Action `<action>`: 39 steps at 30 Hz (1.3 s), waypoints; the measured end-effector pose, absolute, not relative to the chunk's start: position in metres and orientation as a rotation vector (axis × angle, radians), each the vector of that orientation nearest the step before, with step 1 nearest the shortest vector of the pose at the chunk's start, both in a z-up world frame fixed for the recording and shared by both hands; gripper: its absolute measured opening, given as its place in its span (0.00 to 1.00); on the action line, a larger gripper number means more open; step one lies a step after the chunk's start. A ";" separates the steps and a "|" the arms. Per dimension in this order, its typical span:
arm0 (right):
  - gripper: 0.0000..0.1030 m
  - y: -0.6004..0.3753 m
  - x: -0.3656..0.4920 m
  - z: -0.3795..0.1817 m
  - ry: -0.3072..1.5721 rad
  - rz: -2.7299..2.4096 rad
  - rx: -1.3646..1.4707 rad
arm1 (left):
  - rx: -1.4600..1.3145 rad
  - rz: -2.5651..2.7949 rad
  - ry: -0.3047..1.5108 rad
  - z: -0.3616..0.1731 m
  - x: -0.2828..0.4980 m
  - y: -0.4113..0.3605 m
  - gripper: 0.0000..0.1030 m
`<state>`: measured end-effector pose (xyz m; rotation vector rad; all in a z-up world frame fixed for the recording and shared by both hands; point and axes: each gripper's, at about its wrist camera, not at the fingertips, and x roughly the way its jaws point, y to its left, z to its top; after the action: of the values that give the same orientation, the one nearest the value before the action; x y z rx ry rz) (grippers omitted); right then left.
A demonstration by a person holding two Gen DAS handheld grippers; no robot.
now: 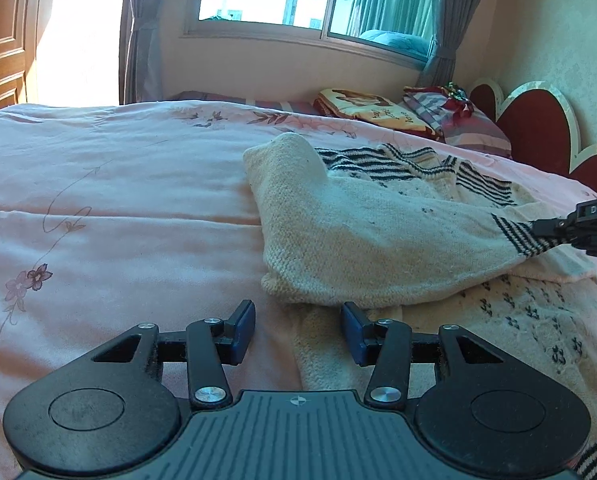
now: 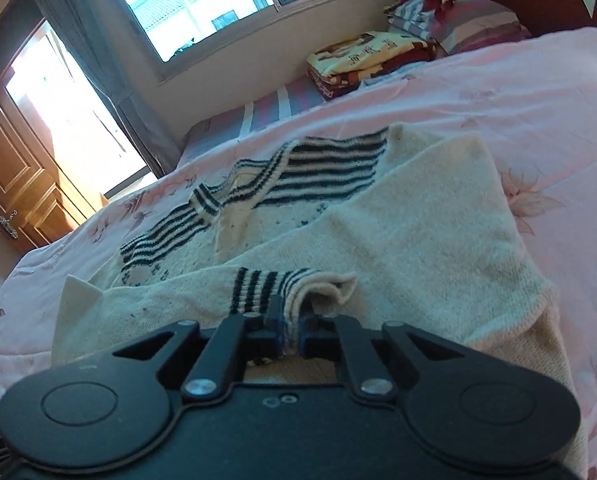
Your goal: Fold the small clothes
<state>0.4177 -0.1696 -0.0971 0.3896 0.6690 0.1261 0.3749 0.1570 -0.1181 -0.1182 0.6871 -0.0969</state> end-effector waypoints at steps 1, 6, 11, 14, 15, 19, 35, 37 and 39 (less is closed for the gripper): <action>0.07 -0.170 0.416 -0.091 0.643 0.125 0.381 | -0.131 -0.089 0.685 -0.118 0.378 0.158 0.46; 0.07 -0.181 0.410 -0.075 0.587 0.098 0.351 | -0.161 -0.085 0.690 -0.120 0.390 0.160 0.17; 0.07 -0.198 0.410 -0.092 0.649 0.057 0.373 | -0.170 -0.091 0.686 -0.119 0.387 0.159 0.15; 0.07 -0.199 0.409 -0.101 0.679 0.055 0.366 | -0.184 -0.090 0.683 -0.119 0.386 0.161 0.15; 0.07 -0.199 0.407 -0.101 0.674 0.058 0.368 | -0.199 -0.086 0.674 -0.118 0.385 0.162 0.15; 0.07 -0.198 0.402 -0.101 0.661 0.072 0.359 | -0.278 -0.056 0.635 -0.116 0.381 0.170 0.14; 0.07 -0.202 0.403 -0.117 0.712 0.101 0.338 | -0.206 -0.107 0.588 -0.089 0.360 0.159 0.15; 0.07 -0.202 0.402 -0.117 0.709 0.098 0.343 | -0.182 -0.127 0.594 -0.090 0.370 0.146 0.20; 0.07 -0.202 0.403 -0.116 0.710 0.095 0.342 | -0.156 -0.114 0.624 -0.100 0.383 0.136 0.54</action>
<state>0.4026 -0.2022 -0.1164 0.3416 0.7096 0.0953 0.3826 0.1357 -0.1005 -0.1561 0.6241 -0.1136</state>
